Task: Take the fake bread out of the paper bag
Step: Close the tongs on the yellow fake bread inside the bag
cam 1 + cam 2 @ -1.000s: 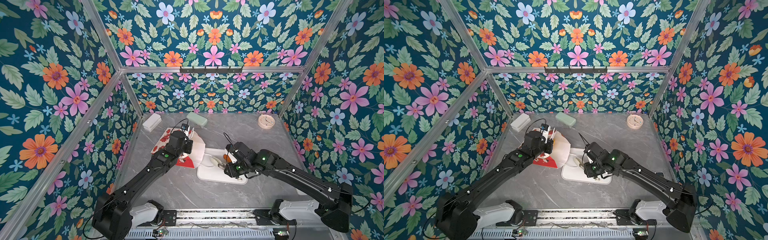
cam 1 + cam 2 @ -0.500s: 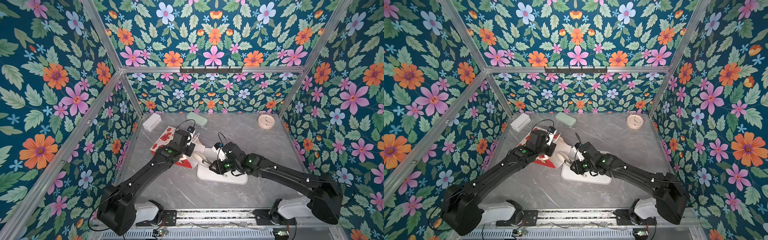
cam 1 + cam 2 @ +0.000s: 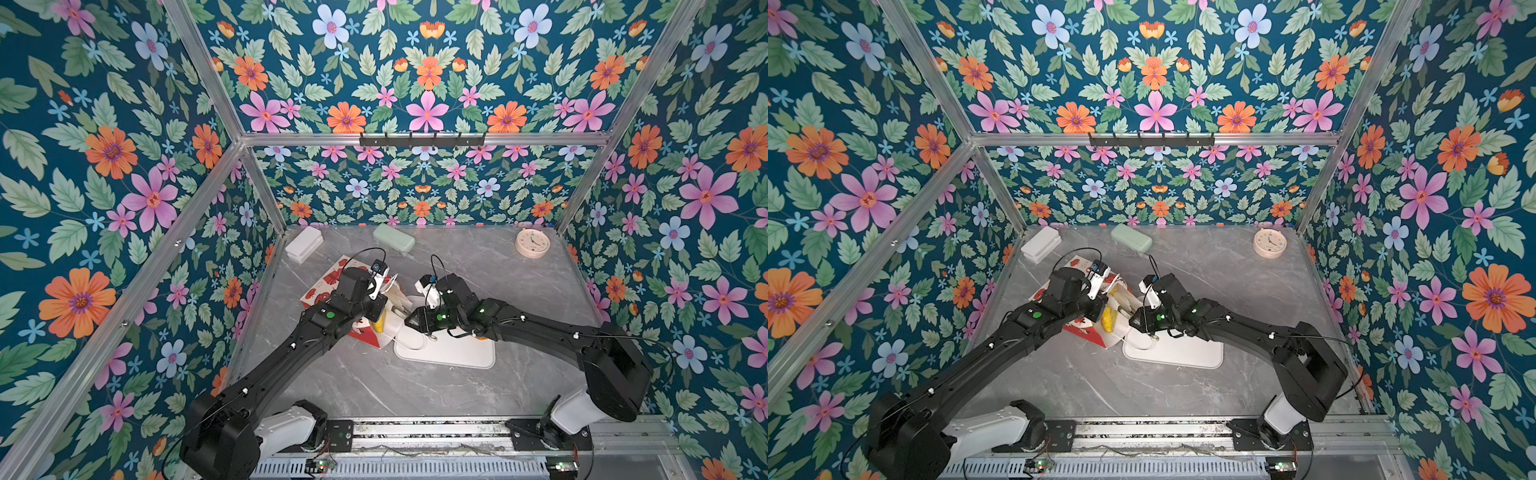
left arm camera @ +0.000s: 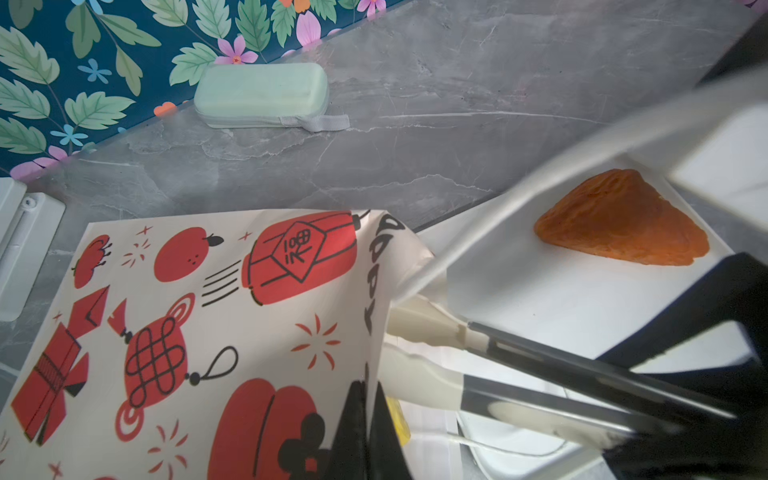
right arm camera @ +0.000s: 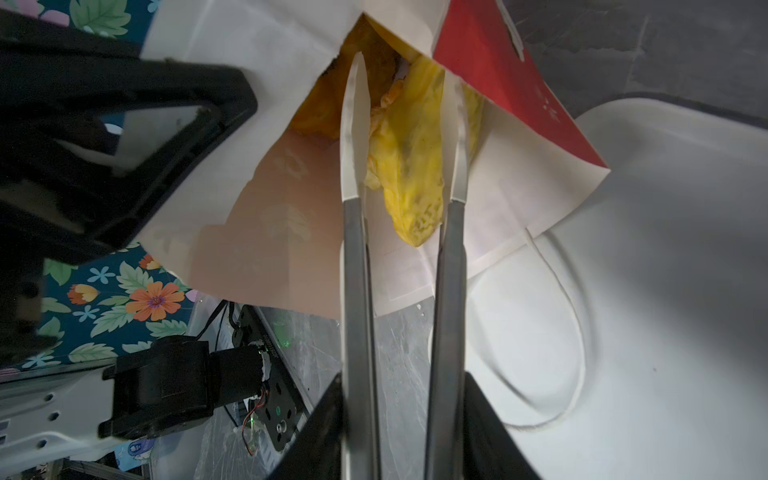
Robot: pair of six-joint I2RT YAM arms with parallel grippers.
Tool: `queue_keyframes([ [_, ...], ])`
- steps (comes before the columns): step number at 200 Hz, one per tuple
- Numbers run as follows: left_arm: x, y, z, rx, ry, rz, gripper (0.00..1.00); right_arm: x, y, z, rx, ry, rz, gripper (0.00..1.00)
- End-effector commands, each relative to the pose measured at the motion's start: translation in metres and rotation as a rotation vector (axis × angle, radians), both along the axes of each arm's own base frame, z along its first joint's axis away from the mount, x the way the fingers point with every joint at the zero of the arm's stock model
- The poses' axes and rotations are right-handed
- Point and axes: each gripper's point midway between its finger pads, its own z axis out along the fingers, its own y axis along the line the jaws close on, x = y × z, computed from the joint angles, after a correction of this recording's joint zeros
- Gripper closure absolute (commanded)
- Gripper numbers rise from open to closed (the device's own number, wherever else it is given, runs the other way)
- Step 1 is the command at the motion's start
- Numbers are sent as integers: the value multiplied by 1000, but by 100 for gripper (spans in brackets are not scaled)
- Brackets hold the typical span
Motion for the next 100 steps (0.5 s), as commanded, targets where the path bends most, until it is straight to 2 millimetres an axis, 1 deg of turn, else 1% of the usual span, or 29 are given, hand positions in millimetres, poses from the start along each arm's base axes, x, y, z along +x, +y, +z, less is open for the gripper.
queue_keyframes([
  [1,4,-6,7,-26,-27,-19,100,-3,10,10,60,13,32,59],
  [33,6,-6,7,-30,-39,-12,100,-11,3,5,3,49,48,58],
  [66,6,-6,6,-33,-42,-9,100,-21,-13,-2,-110,101,63,58],
  [84,6,-6,7,-39,-47,-7,100,-26,-20,-3,-143,116,60,58],
  [100,6,-6,7,-42,-49,-6,100,-28,-25,-9,-174,137,53,57],
])
